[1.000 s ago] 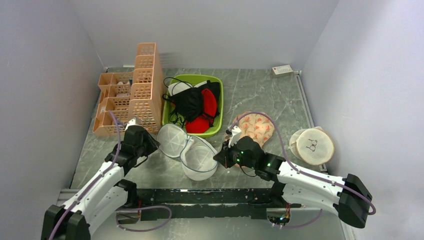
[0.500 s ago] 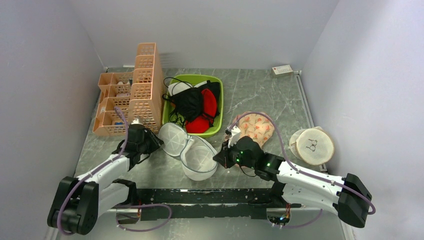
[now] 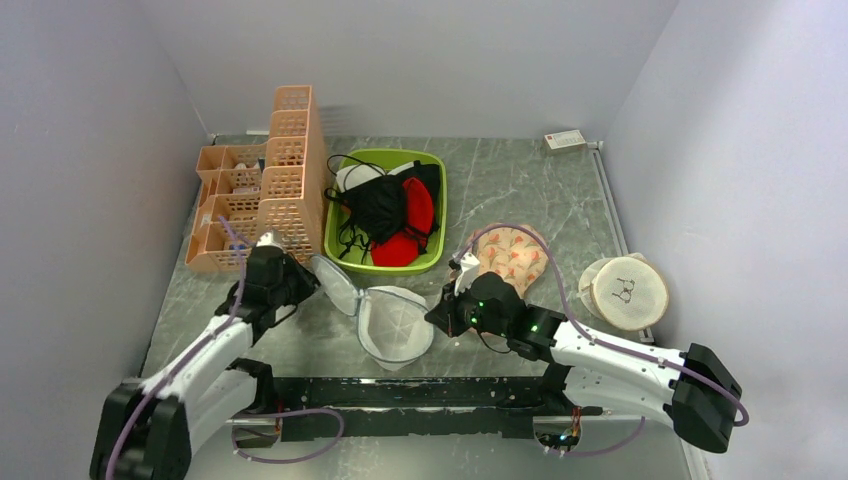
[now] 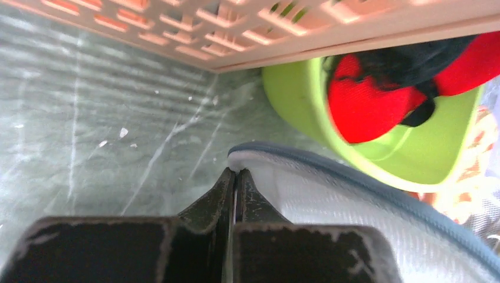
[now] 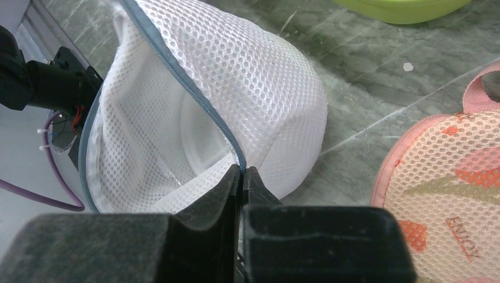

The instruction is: Unzip the laundry bag and remove the bra

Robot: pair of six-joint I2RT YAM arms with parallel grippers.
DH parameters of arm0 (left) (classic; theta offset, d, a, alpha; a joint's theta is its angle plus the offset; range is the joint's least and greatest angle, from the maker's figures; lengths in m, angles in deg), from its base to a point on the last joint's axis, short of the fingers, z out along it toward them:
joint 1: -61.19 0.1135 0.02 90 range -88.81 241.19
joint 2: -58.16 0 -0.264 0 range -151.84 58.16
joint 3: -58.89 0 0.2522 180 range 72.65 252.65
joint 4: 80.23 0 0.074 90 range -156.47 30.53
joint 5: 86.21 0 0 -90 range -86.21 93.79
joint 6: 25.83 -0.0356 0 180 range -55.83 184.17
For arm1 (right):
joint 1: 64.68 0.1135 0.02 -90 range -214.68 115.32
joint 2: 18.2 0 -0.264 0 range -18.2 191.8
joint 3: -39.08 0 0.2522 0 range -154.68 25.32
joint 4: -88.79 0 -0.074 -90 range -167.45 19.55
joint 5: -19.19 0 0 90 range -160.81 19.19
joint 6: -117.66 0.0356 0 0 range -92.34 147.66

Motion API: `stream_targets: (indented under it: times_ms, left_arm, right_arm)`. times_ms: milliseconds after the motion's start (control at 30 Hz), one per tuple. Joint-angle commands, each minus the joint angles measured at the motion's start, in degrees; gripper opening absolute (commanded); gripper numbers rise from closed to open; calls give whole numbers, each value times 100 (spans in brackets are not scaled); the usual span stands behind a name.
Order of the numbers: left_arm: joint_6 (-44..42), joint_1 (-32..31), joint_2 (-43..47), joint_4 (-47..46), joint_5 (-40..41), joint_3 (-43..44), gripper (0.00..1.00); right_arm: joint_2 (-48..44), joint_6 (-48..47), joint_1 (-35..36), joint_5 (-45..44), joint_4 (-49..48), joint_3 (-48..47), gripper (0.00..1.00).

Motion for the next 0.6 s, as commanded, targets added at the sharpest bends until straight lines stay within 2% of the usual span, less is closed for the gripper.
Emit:
stream_targets:
  times_ms: [0, 100, 233, 367, 467, 567]
  left_arm:
    - [281, 54, 1140, 2414, 665, 994, 7]
    - [363, -38, 1578, 3548, 1051, 1671, 7]
    - [327, -113, 1331, 4626, 671, 2717, 7]
    - [-136, -108, 1332, 5660, 889, 3657, 7]
    - [-575, -113, 1596, 6030, 991, 4282, 7]
    - [-1206, -113, 1448, 6292, 675, 4982, 7]
  right_arm:
    - [26, -139, 24, -114, 13, -140, 0]
    - [266, -282, 7, -144, -14, -363, 0]
    - [848, -473, -11, -245, 80, -892, 0]
    - [1295, -691, -78, -427, 270, -1373, 0]
    - [1618, -815, -165, -169, 196, -1657, 0]
    - [1987, -885, -203, 194, 23, -1870, 0]
